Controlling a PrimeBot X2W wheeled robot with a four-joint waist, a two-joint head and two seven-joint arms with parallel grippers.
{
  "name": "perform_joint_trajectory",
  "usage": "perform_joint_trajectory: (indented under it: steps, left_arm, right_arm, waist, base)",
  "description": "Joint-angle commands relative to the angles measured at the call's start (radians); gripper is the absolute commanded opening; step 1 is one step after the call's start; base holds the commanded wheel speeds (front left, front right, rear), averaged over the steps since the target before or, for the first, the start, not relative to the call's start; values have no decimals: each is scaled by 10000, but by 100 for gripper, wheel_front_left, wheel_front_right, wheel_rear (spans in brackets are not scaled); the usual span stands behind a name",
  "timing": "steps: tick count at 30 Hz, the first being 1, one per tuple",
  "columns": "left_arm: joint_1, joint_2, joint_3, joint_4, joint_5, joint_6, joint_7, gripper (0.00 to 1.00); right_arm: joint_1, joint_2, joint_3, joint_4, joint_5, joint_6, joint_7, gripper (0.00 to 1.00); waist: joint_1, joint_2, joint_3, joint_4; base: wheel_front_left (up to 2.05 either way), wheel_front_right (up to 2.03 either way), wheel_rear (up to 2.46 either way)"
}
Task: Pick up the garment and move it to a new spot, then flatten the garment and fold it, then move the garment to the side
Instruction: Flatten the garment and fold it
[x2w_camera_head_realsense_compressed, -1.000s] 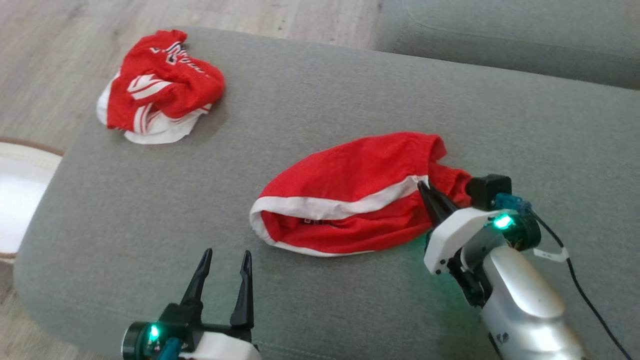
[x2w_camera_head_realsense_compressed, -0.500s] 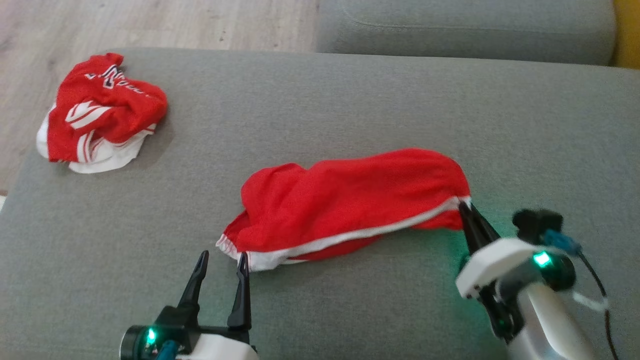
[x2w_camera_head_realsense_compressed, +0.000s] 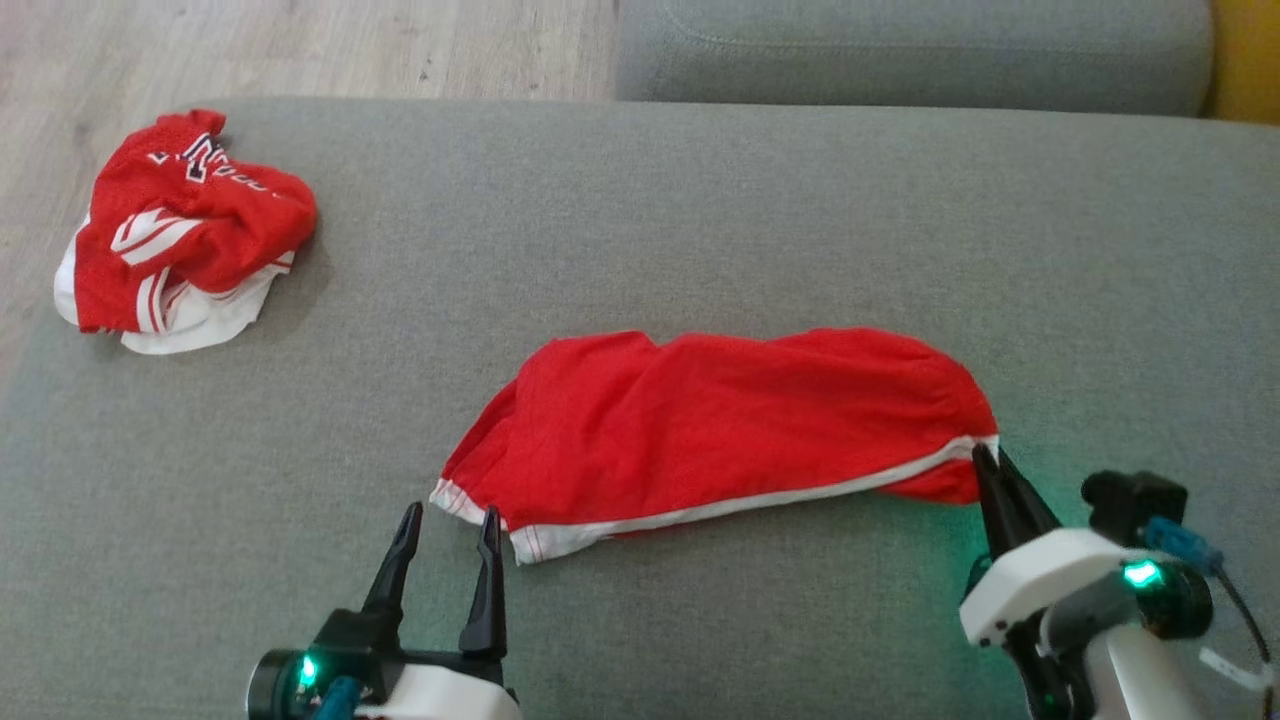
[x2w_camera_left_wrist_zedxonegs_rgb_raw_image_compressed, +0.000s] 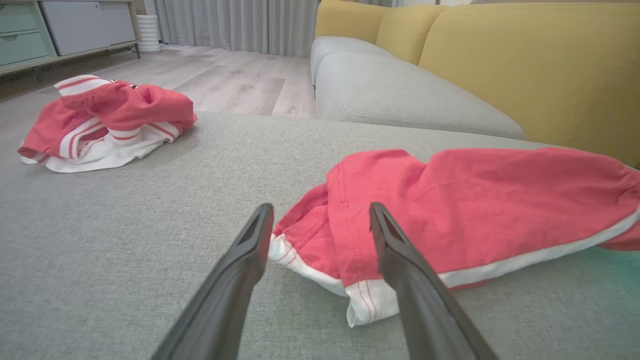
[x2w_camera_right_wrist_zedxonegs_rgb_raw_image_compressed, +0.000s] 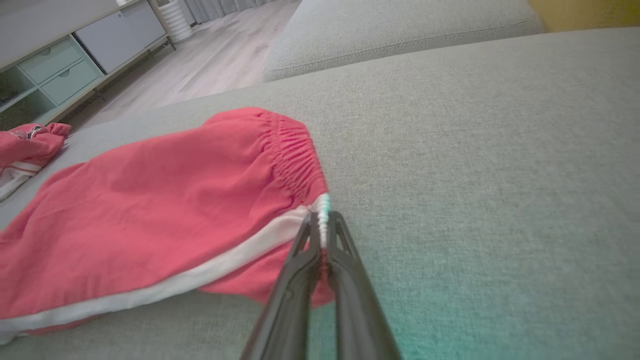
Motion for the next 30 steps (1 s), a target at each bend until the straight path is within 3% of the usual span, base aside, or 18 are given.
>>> perform_joint_trajectory:
  steps: [1,15,30]
  left_arm:
    - [-316,37,400,-244,105,-29,-123,100]
    - [200,-74,641,-81,-8,-315,-123,100]
    - [682,7,1033,-349,-234,-191,-124,100]
  right_arm:
    - [-145,-39,169,-383,-58,75,-145,100]
    - [1001,-39,-57,-1537,-949,75,-1724,100]
    - [1503,-39,412,-1950,-1102,75,-1703,100]
  waist:
    - [0,-1,-62,-20]
    - [0,-1,-1236,-400]
    - [0,-1,-1570,-348]
  base:
    - [0,0,0]
    - [0,0,0]
    - [0,0,0]
